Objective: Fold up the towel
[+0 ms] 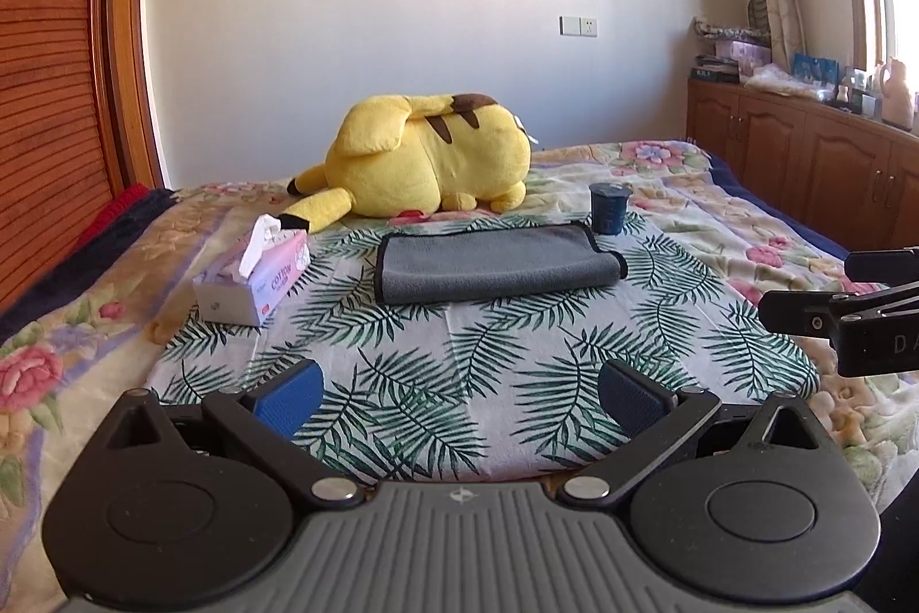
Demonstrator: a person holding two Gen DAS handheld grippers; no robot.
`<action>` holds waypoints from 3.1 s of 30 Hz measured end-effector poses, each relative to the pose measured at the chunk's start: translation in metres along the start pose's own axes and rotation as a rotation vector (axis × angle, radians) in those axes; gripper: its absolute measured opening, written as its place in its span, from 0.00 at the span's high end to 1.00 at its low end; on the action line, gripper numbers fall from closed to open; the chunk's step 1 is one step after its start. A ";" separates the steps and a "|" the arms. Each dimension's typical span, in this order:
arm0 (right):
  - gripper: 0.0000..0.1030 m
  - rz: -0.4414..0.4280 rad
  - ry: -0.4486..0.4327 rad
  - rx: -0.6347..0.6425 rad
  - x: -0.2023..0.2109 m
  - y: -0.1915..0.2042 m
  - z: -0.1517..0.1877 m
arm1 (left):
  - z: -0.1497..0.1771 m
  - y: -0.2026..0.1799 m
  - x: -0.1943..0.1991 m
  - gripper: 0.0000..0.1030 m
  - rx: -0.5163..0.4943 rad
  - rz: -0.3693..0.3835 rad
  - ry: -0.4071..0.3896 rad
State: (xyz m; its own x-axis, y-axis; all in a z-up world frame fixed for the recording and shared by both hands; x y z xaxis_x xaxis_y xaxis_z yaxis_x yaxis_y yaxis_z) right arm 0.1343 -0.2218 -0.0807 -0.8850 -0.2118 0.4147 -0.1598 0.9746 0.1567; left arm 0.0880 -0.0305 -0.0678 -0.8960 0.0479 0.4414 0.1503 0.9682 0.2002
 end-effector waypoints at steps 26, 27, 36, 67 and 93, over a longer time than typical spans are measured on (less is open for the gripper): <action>0.00 0.011 -0.103 0.000 0.015 -0.005 -0.012 | -0.011 0.012 0.012 0.16 0.010 -0.042 -0.074; 0.00 0.011 -0.106 -0.002 0.015 -0.005 -0.012 | -0.011 0.013 0.012 0.16 0.011 -0.044 -0.075; 0.00 0.011 -0.138 -0.029 0.019 -0.010 -0.016 | -0.011 0.017 0.015 0.16 -0.001 -0.063 -0.086; 0.00 0.019 -0.147 -0.030 0.018 -0.010 -0.016 | -0.011 0.019 0.016 0.16 0.005 -0.068 -0.089; 0.00 0.020 -0.147 -0.029 0.018 -0.009 -0.016 | -0.010 0.019 0.016 0.16 -0.002 -0.069 -0.089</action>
State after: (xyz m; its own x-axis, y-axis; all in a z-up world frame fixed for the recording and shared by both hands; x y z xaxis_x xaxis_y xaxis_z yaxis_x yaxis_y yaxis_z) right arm 0.1268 -0.2359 -0.0604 -0.9425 -0.1774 0.2831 -0.1307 0.9756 0.1765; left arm 0.0807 -0.0139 -0.0482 -0.9379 0.0027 0.3468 0.0877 0.9693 0.2296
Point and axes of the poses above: each gripper's, at about its wrist camera, not at the fingertips, and x roughly against the way its jaws point, y to its left, z to its underside, the point moved 10 cm from there along -x, roughly the way its jaws point, and after that the axes turned 9 degrees about -x, right-handed, at the moved point
